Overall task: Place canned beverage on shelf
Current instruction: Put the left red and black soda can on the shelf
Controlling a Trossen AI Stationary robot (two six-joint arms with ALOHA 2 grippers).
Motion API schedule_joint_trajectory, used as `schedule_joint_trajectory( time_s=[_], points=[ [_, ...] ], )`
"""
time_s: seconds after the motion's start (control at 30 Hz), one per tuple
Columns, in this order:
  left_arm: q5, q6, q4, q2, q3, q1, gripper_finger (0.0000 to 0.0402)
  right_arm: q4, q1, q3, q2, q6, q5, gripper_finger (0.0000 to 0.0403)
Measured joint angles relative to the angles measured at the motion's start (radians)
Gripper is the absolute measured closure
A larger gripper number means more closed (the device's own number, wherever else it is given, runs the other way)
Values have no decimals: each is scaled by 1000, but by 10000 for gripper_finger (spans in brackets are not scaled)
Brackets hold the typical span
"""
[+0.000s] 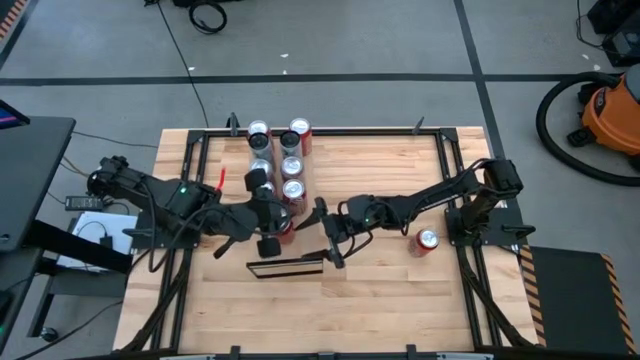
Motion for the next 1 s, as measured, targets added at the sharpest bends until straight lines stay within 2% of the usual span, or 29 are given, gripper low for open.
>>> schedule_joint_trajectory(
  time_s=[0.13,0.4,0.57,0.7,1.0],
  points=[
    [-3,0,0,0,0,22,281,19,-1,0,0,-4,-3,57],
    [10,0,-1,0,0,16,281,-61,-11,0,-2,-1,-7,57],
    [14,0,-10,0,0,16,281,-113,-20,0,-2,31,-67,57],
    [14,0,-9,0,0,22,281,-116,-20,0,-1,-4,-50,57],
    [16,0,3,-2,2,24,281,15,-18,2,71,-9,10,57]
  ],
)
